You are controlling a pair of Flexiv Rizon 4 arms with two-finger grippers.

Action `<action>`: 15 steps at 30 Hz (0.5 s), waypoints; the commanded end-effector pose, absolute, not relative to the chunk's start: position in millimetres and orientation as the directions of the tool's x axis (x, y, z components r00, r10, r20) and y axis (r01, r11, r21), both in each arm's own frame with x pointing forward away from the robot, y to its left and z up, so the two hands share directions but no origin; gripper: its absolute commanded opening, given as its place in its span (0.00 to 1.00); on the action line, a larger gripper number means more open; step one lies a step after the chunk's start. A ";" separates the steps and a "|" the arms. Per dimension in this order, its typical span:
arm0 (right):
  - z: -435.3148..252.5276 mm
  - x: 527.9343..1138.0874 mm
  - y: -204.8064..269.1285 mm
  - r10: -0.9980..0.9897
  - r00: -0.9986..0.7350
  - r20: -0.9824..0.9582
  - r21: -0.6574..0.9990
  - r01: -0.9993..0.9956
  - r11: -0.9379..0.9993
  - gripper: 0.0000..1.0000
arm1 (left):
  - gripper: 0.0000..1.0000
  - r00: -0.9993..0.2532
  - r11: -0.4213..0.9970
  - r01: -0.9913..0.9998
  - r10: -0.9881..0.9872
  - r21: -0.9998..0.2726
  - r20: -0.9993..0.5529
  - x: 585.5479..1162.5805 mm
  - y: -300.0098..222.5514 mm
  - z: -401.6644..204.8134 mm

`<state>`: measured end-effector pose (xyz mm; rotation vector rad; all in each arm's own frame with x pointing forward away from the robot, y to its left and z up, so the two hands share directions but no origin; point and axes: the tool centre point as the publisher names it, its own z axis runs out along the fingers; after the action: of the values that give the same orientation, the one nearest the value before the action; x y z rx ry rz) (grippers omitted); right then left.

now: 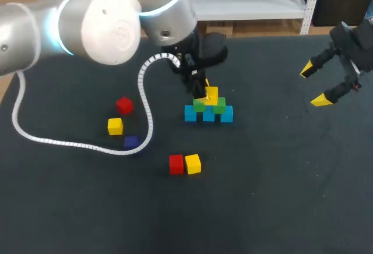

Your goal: Place the blue cubes, place green cubes on the blue cubes, place the yellow cubes on the green cubes, then place the red cubes on the yellow cubes, and place purple cube on the red cubes.

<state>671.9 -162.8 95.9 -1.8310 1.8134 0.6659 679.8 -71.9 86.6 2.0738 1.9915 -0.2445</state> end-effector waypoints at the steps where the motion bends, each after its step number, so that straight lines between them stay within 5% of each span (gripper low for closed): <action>1: 95.3 672.8 -162.7 -0.767 0.007 -0.641 0.004 -1.000 -0.012 1.00 | 0.00 0.016 -0.004 0.999 0.974 0.051 -0.226 691.2 -76.5 80.5; 15: 95.3 672.8 -162.7 -0.767 0.007 -0.641 0.004 -1.000 -0.012 1.00 | 0.00 -0.050 0.064 0.996 0.980 0.065 -0.191 701.1 -72.1 70.4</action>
<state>671.9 -162.8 95.9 -1.8310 1.8134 0.6659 697.5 -69.8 71.0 2.0197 2.1425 -0.1260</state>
